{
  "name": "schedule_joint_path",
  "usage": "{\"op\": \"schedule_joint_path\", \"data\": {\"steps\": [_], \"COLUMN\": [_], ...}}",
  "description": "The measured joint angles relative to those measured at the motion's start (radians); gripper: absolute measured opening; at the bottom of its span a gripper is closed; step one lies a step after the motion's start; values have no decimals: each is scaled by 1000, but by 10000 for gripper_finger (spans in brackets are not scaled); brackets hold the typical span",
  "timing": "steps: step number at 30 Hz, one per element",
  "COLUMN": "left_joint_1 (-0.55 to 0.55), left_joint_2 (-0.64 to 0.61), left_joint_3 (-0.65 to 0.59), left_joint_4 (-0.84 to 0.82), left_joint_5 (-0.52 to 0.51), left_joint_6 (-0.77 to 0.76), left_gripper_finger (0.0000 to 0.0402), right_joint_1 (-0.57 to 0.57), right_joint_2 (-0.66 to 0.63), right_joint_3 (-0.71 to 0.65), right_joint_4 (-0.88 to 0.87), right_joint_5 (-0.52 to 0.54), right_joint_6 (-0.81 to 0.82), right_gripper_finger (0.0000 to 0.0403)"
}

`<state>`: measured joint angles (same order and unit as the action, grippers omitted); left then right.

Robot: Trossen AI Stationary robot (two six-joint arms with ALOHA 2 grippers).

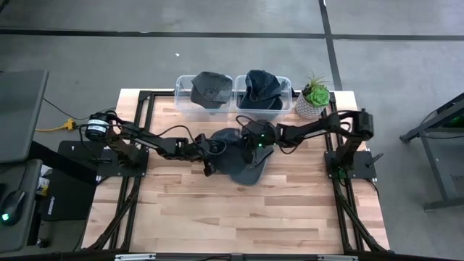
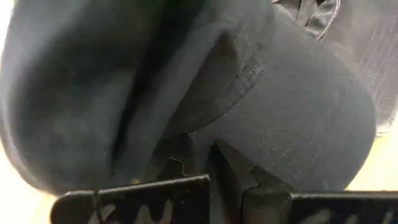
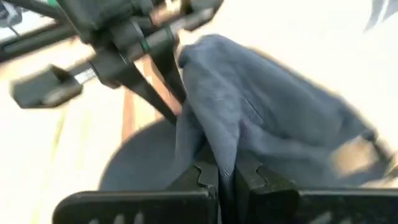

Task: Pick & Place hat
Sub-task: Put the blue cap into the right transparent bin

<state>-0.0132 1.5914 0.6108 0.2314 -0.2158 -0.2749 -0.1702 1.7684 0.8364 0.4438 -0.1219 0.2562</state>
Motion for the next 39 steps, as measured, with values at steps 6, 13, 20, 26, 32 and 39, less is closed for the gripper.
{"op": "schedule_joint_path", "data": {"steps": [6, 13, 20, 26, 32, 39], "left_joint_1": [0, 0, 0, 0, 0, 0], "left_joint_2": [-61, -182, -263, -268, -243, -244], "left_joint_3": [5, 131, 309, 431, 518, 533], "left_joint_4": [-31, -192, -399, -407, -415, -282], "left_joint_5": [-6, -99, -172, -244, -274, -326], "left_joint_6": [1, 110, 238, 345, 431, 489], "left_gripper_finger": [0, 0, 0, 0, 0, 7], "right_joint_1": [13, 14, 38, 42, 42, 11], "right_joint_2": [-139, -301, -446, -539, -618, -697], "right_joint_3": [0, 1, 1, 1, 1, 1], "right_joint_4": [-59, -167, -163, -125, -84, -46], "right_joint_5": [53, 96, 188, 276, 390, 462], "right_joint_6": [-8, -41, -78, -85, -113, -157], "right_gripper_finger": [3, 1, 1, 0, 0, 0]}}
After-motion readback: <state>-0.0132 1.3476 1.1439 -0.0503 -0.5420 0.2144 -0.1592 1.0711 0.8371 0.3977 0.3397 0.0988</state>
